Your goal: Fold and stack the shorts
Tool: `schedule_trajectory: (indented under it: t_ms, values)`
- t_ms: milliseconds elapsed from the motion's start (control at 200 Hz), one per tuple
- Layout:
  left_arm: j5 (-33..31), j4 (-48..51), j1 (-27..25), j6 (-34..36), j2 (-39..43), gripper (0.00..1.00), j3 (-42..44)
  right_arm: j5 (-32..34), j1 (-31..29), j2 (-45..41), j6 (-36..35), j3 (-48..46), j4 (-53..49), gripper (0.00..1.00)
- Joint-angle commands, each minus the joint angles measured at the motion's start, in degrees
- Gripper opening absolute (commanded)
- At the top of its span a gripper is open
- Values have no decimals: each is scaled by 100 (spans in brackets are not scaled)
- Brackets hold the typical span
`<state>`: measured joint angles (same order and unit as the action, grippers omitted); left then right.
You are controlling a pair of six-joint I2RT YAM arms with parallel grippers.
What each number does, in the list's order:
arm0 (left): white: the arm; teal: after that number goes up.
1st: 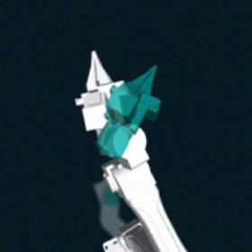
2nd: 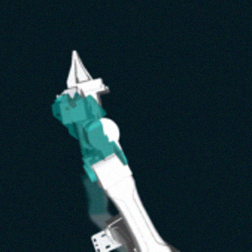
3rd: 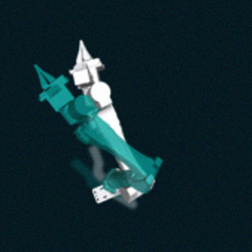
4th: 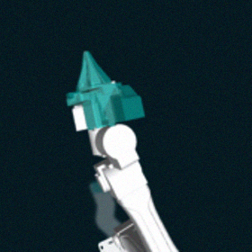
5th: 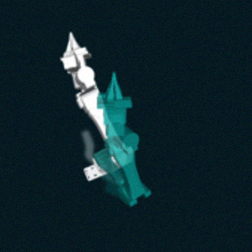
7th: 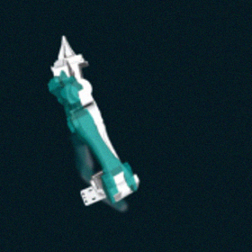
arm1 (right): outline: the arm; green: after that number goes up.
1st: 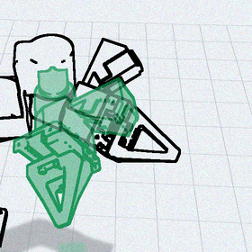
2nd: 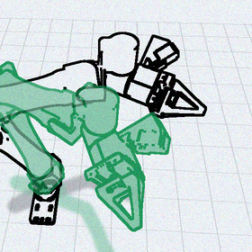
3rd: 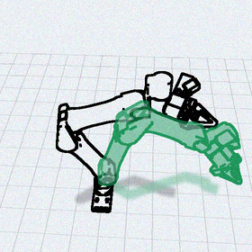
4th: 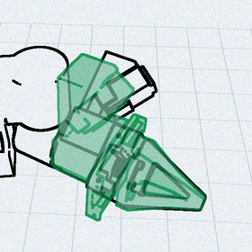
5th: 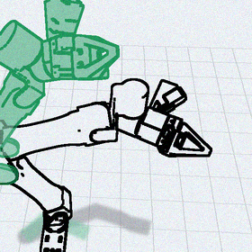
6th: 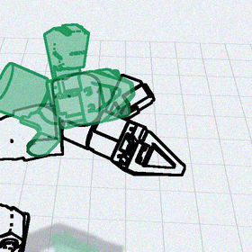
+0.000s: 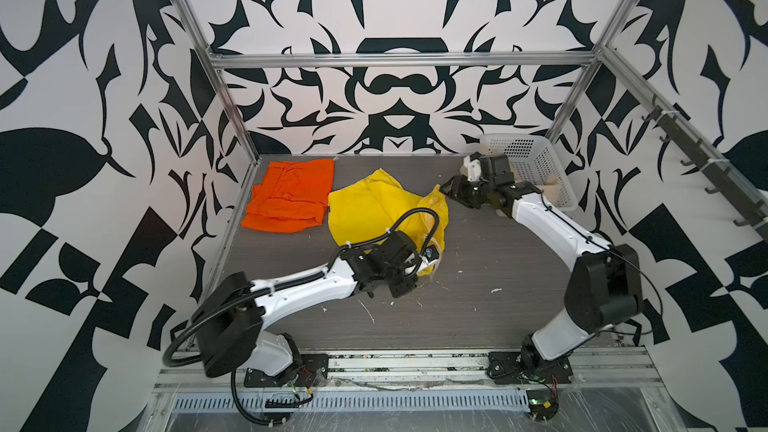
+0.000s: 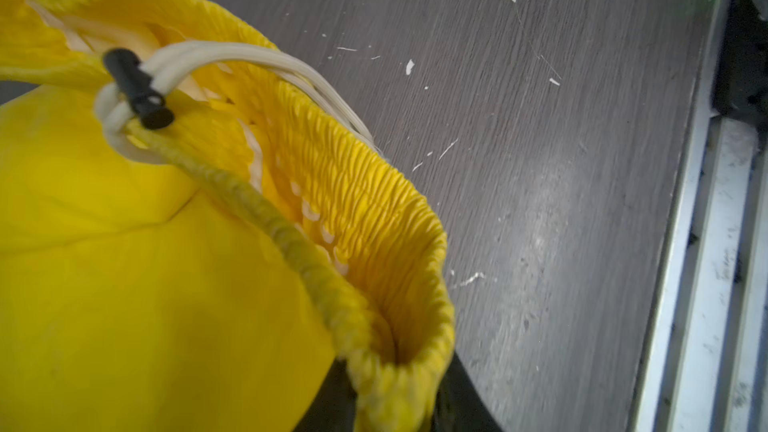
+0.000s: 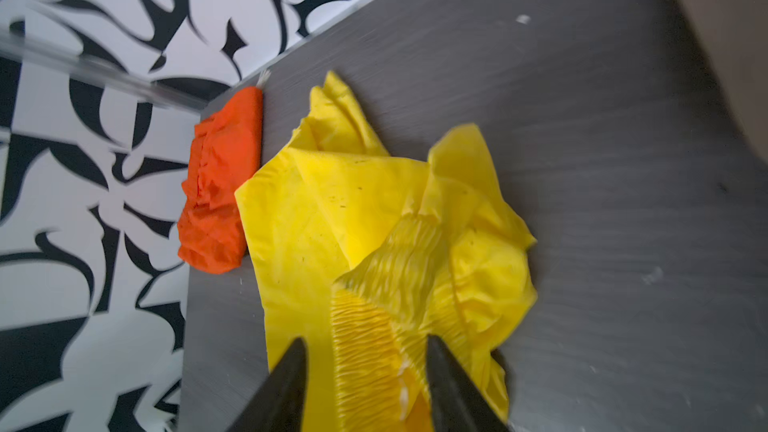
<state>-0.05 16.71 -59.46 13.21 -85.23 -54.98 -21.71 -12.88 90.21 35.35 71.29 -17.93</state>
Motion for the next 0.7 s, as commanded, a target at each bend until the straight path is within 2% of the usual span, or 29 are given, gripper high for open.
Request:
schedule_trajectory:
  t_ms: [0, 160, 365, 450, 470, 510, 520, 695]
  values:
    - [321, -421, -275, -263, -651, 28, -471, 254, 443, -1067, -145, -650, -473, 63]
    - [860, -831, -428, -557, -1565, 31, -1019, 615, 789, -2570, -170, -1901, -1460, 66]
    - [1246, -1191, -601, -963, -2051, 31, -1370, -358, 829, -3797, 747, -3455, -1725, 69]
    - [1196, -1656, -600, -1212, -1974, 32, -1186, -775, 828, -4308, 1348, -4044, -1412, 76]
    - [1190, -1749, -602, -1250, -1963, 32, -1138, -886, 828, -4408, 1535, -4163, -1274, 80]
    - [1193, -1876, -600, -1300, -1974, 32, -1092, -1090, 824, -4615, 1831, -4372, -1053, 98]
    - [1192, -1894, -595, -1303, -1983, 33, -1091, -1138, 823, -4663, 1891, -4416, -995, 99]
    - [1298, -2020, -599, -1344, -2167, 33, -1170, -1325, 819, -4919, 2358, -4853, -636, 100]
